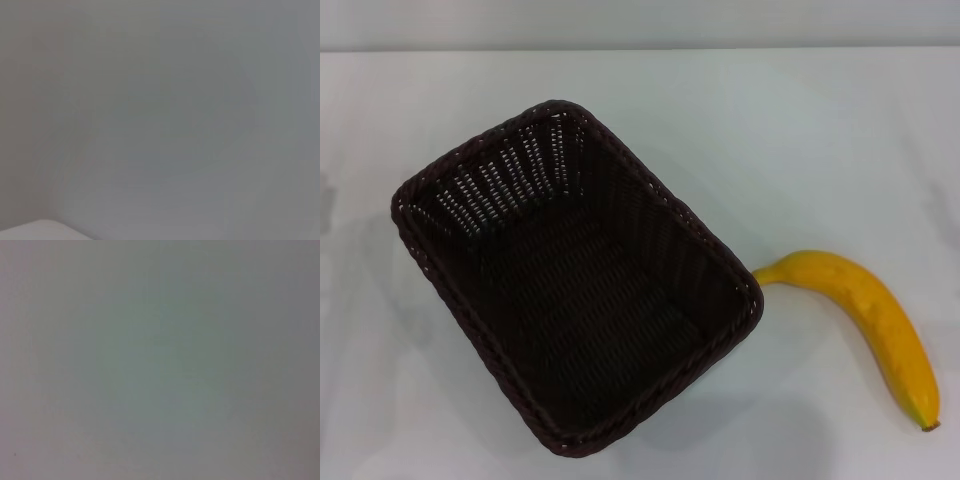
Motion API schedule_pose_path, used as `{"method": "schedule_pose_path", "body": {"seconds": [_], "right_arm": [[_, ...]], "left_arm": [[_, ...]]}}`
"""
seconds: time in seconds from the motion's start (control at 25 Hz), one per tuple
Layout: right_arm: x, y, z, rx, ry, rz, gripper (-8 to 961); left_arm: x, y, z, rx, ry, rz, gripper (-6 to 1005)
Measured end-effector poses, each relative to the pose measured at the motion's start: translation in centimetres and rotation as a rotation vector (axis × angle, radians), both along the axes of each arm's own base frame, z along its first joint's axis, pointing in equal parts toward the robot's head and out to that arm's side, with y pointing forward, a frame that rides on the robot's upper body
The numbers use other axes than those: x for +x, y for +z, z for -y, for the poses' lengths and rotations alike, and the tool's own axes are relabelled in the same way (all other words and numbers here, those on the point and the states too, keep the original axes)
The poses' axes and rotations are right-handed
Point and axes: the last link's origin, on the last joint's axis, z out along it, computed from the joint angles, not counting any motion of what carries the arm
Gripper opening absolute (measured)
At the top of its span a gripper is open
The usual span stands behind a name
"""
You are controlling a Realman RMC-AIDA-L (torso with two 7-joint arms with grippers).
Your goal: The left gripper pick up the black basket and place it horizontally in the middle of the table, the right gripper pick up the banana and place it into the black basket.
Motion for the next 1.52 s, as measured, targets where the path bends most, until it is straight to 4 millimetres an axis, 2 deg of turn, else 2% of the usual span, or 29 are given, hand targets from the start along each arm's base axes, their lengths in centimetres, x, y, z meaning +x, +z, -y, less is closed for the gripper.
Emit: {"method": "schedule_pose_path", "body": {"seconds": [0.36,0.52,0.76,0.92,1.16,1.52], "right_arm": [[0.0,0.2,-0.2,0.019,-0.006,-0.01,874],[-0.1,0.2,-0.4,0.02,-0.001,-0.01,874],[-0.7,0.3,-1.0,0.022,0.019,-0.009,873],[-1.0,0.3,-1.4,0.02,0.03,-0.006,873],[-1.1,0.4,-1.7,0.022,0.035,-0.001,873],[-1.5,0.4,-2.1,0.013,0.052,0.006,873]], "left_arm": [[-0.6,0.6,0.6,0.02,0.012,0.012,869],[-0.9,1.2,0.5,0.031,0.0,0.07,866],[-1.9,3.4,-1.5,-0.069,-0.008,0.239,862],[-1.3,5.2,-3.3,-0.203,-0.071,0.325,859],[1.8,8.3,-6.0,-0.49,-0.191,0.326,855],[9.8,12.6,-9.7,-1.002,-0.297,0.159,849]]}}
